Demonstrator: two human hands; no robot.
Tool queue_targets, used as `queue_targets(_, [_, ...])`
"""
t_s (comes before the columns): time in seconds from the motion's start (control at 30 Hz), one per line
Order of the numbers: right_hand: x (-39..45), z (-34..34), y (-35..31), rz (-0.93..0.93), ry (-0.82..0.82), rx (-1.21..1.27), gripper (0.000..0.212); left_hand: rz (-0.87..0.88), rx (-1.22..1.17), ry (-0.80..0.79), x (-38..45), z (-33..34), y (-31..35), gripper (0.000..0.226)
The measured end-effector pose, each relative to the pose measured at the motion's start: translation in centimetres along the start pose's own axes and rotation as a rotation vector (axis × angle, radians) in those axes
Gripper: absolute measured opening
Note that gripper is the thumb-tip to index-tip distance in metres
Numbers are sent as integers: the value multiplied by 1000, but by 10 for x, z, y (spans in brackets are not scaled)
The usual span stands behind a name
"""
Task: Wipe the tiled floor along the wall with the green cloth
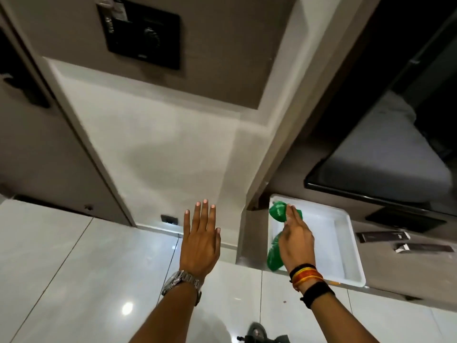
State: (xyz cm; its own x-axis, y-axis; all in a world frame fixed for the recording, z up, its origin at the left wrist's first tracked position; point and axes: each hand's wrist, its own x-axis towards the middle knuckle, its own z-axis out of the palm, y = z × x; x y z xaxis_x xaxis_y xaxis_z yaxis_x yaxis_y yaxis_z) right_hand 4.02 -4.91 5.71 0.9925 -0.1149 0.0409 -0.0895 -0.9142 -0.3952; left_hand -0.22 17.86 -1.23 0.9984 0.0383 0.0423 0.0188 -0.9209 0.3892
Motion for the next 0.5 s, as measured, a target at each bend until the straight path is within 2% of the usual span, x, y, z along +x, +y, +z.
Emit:
queue_targets(0.07, [17,-4,31,65,7,2,62,-21,28,-34,10,11,24,79])
queue_targets(0.17, [44,9,60,55,-53,14,57,-65,65,-73,17,26,54,81])
queue_targets(0.27, [66,33,78,37,-298,110,57,-105,76,-77,19,41,80,81])
queue_targets(0.37, [65,47,92,-17,-520,72,65,-166,87,-76,10,43,92,80])
queue_targets(0.43, [54,43,100,-64,-536,65,64,-185,109,-60,6,34,91,76])
queue_targets(0.5, [33,31,117,-81,-451,143,63,-165,103,35,7,18,86,71])
